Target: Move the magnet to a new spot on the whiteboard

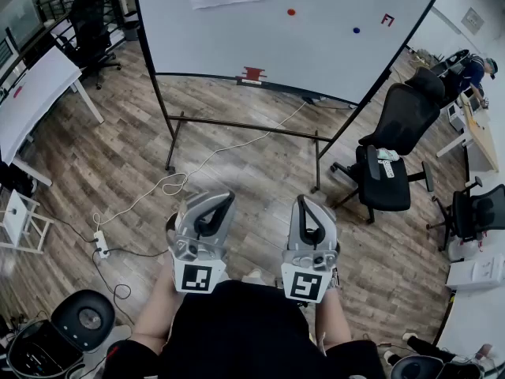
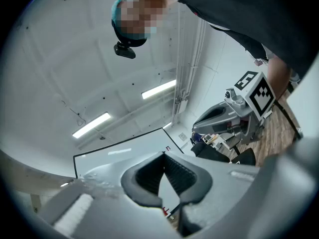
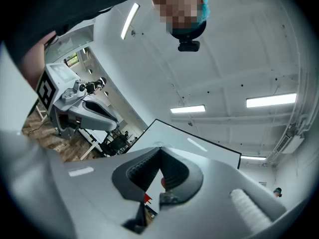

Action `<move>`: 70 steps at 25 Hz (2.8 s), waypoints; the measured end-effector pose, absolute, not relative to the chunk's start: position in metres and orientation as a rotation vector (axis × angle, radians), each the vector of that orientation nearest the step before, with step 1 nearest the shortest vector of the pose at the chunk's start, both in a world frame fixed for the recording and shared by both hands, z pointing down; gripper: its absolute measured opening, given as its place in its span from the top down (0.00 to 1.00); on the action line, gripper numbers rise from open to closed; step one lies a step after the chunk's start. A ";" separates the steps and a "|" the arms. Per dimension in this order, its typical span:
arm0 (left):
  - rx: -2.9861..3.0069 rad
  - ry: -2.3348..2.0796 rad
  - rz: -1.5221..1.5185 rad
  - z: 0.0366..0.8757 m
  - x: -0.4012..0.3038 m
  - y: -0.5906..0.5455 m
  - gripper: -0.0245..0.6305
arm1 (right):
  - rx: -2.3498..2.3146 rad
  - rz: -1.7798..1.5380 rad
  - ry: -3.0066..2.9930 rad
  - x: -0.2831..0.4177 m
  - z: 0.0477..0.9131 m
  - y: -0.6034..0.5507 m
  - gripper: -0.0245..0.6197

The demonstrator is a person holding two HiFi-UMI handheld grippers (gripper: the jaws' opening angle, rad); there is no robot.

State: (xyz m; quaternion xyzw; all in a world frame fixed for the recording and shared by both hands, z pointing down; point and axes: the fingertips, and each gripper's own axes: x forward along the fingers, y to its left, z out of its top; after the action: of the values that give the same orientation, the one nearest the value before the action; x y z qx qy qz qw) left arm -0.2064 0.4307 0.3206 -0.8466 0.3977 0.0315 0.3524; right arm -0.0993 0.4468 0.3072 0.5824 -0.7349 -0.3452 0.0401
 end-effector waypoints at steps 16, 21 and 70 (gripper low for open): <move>-2.189 1.045 0.099 0.325 -0.246 0.424 0.96 | 1.751 -1.067 -2.256 -0.140 0.312 0.441 0.96; -2.186 1.026 0.108 0.330 -0.260 0.420 0.96 | 1.769 -1.088 -2.280 -0.157 0.317 0.442 0.96; -2.164 1.069 0.060 0.322 -0.051 0.163 0.96 | 1.762 -1.058 -2.316 0.059 0.319 0.184 0.96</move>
State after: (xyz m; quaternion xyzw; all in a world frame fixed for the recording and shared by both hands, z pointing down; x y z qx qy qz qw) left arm -0.0512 0.1633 0.3222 -0.8377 0.4137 0.0233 0.3559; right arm 0.0587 0.1845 0.3194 0.5690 -0.7477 -0.3415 0.0226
